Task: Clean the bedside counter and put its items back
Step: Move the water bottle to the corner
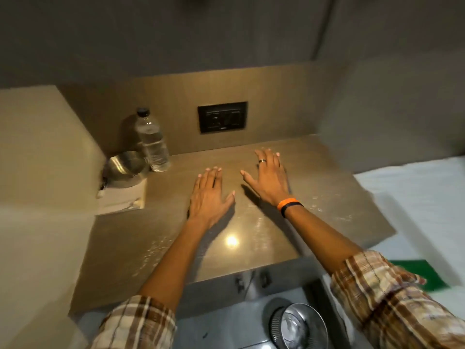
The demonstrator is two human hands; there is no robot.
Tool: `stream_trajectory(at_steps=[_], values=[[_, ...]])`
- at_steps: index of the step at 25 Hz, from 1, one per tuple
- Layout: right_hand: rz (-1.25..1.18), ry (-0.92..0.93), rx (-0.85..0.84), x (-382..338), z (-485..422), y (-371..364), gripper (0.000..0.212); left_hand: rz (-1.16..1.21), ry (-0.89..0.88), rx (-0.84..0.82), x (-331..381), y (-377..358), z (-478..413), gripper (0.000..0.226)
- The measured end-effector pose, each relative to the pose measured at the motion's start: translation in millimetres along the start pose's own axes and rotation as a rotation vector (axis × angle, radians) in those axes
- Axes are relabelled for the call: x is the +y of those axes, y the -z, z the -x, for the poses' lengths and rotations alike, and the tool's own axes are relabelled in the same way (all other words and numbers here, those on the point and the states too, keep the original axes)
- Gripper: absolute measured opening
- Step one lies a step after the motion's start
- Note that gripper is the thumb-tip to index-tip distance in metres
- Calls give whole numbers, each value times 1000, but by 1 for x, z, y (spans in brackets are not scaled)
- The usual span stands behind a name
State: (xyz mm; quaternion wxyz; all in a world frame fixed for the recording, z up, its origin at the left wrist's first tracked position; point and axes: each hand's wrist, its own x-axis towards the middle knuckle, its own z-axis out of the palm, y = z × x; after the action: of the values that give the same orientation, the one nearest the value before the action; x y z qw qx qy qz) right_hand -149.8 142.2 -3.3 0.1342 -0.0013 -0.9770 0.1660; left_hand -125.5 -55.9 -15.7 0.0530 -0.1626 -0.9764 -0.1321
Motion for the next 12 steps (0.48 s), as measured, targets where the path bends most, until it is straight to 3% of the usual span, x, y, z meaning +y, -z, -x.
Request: stream_trajectory(at_steps=[6, 9, 12], values=[[121, -198, 36, 178, 33, 68, 83, 60, -231, -114, 182, -56, -59, 76], [74, -322, 53, 262, 43, 88, 80, 58, -226, -157, 251, -83, -85, 77], [-88, -480, 71, 327, 52, 89, 71, 78, -162, -156, 277, -102, -107, 78]])
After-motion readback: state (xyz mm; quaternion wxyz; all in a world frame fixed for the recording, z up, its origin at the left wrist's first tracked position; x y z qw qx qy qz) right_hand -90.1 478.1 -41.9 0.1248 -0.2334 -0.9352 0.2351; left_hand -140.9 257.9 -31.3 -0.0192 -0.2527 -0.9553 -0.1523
